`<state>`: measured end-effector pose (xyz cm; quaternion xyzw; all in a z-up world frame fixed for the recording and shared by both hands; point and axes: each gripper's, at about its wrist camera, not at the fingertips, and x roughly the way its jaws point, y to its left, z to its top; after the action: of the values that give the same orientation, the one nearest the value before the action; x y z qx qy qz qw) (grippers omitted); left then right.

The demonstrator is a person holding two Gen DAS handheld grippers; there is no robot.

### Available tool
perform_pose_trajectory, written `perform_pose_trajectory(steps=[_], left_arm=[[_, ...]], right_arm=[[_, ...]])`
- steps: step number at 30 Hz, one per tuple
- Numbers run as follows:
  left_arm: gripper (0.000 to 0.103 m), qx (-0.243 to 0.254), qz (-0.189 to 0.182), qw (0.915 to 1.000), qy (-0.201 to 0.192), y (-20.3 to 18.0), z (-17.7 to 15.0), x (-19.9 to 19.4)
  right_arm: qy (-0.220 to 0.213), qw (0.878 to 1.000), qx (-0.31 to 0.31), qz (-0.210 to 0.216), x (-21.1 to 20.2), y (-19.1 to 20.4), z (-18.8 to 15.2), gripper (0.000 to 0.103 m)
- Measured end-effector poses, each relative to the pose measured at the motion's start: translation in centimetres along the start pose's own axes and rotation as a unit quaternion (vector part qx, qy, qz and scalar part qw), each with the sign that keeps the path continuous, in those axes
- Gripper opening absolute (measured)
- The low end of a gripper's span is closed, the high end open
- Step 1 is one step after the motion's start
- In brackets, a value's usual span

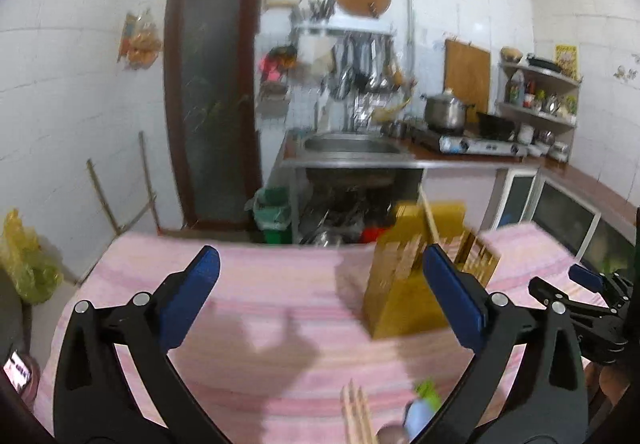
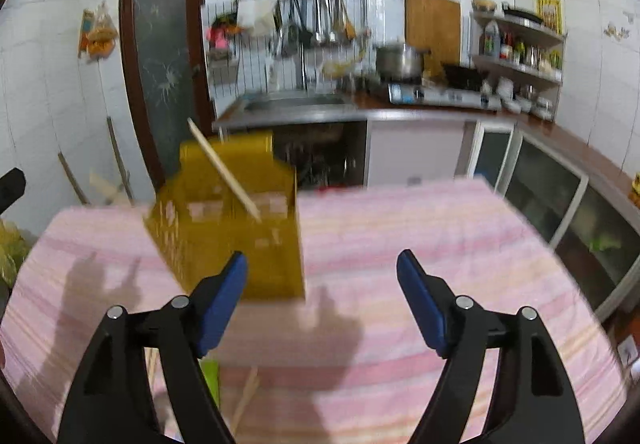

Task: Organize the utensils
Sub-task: 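Lower the chopsticks into the yellow holder and open both tools, then grasp another chopstick with the left tool while the right tool grasps one too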

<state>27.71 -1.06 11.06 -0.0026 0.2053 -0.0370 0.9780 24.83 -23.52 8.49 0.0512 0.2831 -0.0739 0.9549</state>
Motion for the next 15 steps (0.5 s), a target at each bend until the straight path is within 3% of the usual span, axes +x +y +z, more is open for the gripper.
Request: perform_pose_trajectory(steps=[8,15], left_arm=[[0.098,-0.015,0.021,0.995,0.096,1.7,-8.2,3.4],[0.098,-0.019,0.033,0.9868,0.158,1.9,-12.8,6.0]], right_arm=[[0.076,0.997,0.003,-0.003,2.3,0.7,-7.0,0.076],[0.102,0.995,-0.003,-0.003,3.6,2.0,-9.4,0.076]])
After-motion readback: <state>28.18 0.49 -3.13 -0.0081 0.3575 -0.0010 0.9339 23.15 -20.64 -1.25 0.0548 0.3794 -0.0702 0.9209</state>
